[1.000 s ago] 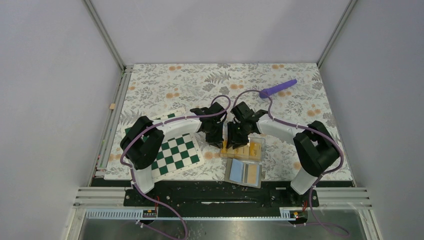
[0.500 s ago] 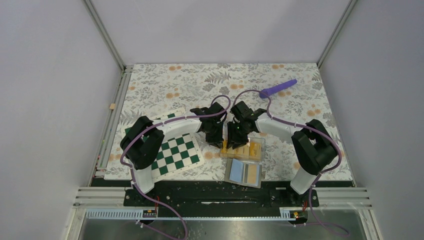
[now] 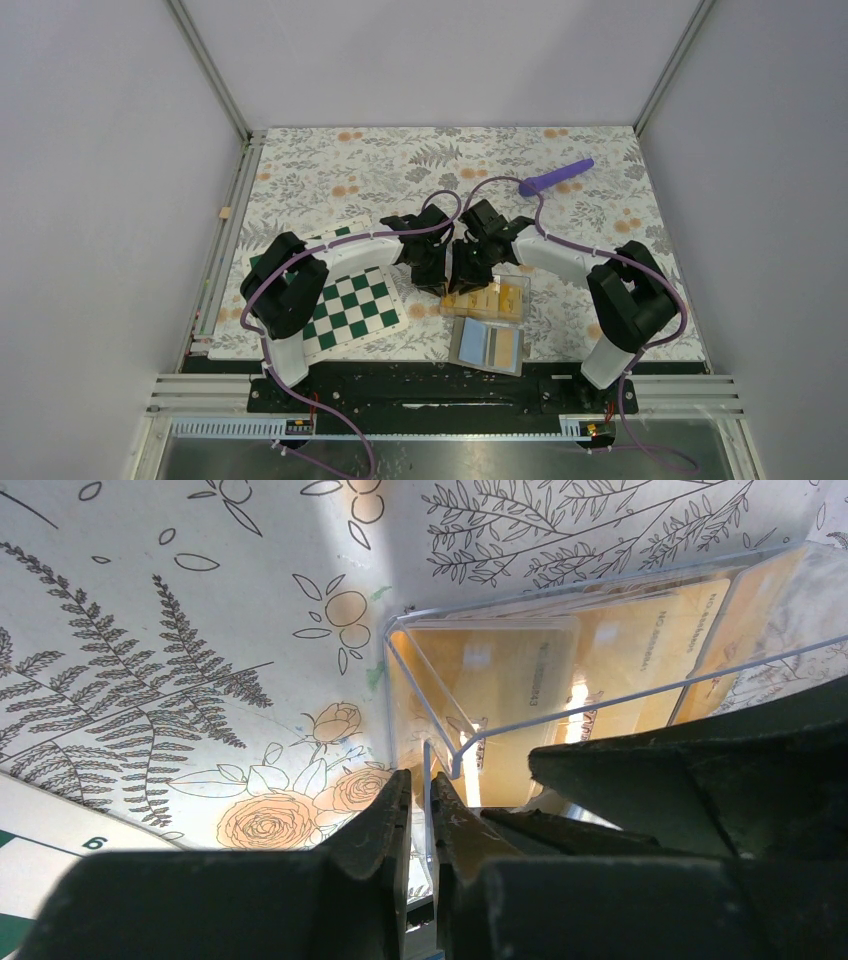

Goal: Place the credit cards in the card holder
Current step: Pick up the credit card from the storage box.

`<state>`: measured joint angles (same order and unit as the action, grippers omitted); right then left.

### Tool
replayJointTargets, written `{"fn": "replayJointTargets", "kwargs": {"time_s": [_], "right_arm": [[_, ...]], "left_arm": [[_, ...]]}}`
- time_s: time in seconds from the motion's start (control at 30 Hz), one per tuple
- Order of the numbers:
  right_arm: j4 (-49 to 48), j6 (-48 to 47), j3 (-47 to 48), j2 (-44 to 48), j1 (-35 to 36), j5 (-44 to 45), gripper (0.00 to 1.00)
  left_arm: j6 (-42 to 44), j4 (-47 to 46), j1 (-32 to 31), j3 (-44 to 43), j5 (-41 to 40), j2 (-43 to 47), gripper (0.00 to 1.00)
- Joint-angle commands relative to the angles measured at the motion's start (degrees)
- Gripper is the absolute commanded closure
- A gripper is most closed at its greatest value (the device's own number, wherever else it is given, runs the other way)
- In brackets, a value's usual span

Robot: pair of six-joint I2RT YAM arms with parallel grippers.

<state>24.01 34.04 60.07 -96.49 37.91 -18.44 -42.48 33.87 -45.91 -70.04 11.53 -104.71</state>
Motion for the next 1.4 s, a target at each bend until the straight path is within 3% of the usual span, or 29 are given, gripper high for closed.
{"fn": "replayJointTargets", "kwargs": {"time_s": [0.0,0.73,0.97,1.37], "right_arm": [[3.9,-1.4,1.6,1.8,0.3,4.8,0.61],[-1.8,0.6,-0.3,-1.7,0.3,-3.4,0.61],[2.3,-0.7,-1.1,3.3,-0.3,3.3,0.58],[5.3,-4.0,-9.2,9.1,-9.5,5.6,0.58]], "left_arm": [[-0.7,-2.2,-0.7,-0.1,0.3,-0.2,0.93],[-0.7,-2.2,-0.9,0.1,0.2,-0.5,0.93],[-0.7,-2.3,-1.0,0.0,0.2,-0.6,0.93],[-0.6,-2.2,-1.0,-0.1,0.3,-0.7,0.93]]}}
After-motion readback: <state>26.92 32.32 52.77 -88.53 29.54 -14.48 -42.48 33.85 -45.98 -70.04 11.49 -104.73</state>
